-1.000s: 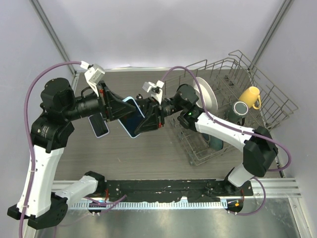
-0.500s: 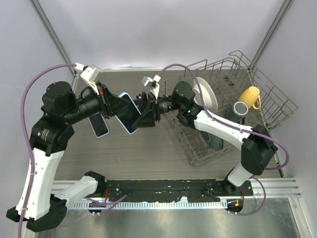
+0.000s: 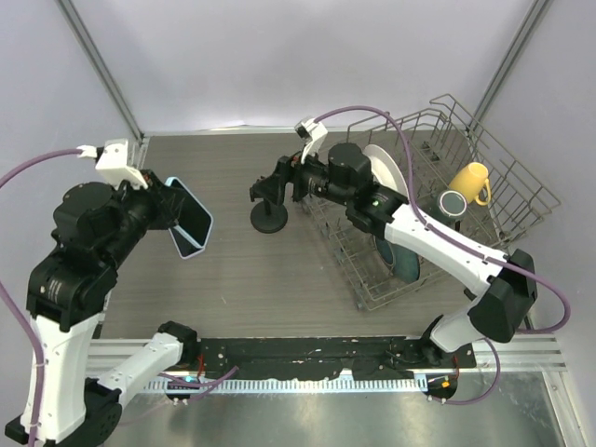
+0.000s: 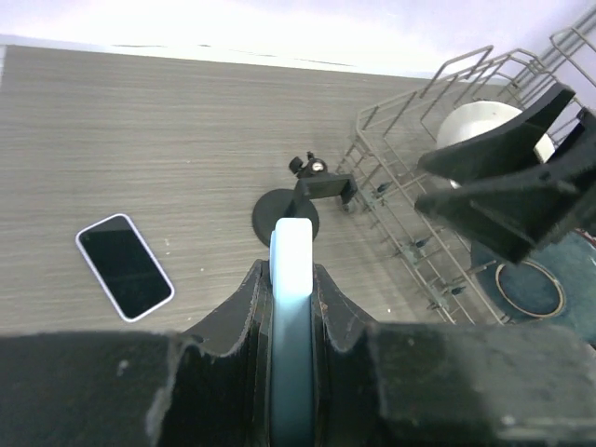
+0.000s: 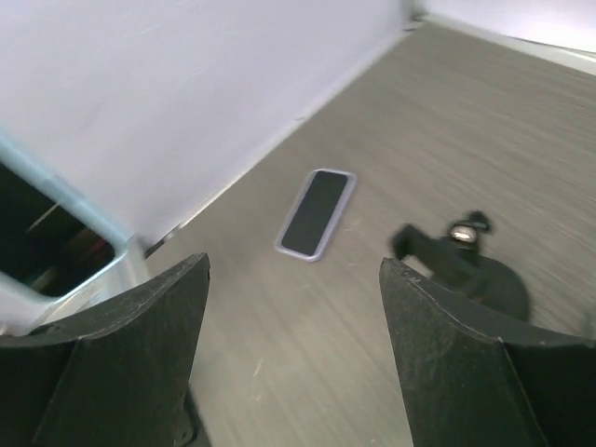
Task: Place the phone on the phone stand
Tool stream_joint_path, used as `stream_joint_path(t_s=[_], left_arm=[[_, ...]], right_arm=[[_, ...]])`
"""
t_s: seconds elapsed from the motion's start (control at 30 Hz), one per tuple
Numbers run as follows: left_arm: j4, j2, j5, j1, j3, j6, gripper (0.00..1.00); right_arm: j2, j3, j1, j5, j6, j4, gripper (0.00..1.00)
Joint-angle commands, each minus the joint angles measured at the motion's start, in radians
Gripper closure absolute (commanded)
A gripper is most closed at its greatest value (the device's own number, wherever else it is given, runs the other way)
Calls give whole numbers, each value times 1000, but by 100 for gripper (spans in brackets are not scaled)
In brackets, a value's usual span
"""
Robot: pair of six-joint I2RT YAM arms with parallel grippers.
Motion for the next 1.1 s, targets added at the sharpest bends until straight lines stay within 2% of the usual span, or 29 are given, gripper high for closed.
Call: stream_joint_path(t_s=[0.0, 0.1, 0.2, 0.37, 0.7, 0.87, 1.07], left_arm=[[7, -32, -87, 0, 31, -8, 100], [-7, -23, -60, 0, 34, -7, 100], [-7, -26, -23, -2, 17, -2, 100], [45, -49, 9, 0, -40, -7, 100], [36, -19, 43, 0, -50, -11, 100], [58, -34, 77, 0, -66, -13, 100], [65, -32, 97, -2, -67, -16, 100]], right_arm=[[38, 61, 30, 461, 27, -88, 23], [113, 107, 66, 593, 14, -121, 24], [173, 138, 75, 651, 25, -157, 28], [214, 111, 86, 679, 17, -158, 44], [282, 107, 109, 734, -7, -138, 47], [291, 109, 109, 736, -12, -139, 58], [300, 103, 110, 745, -26, -121, 58]])
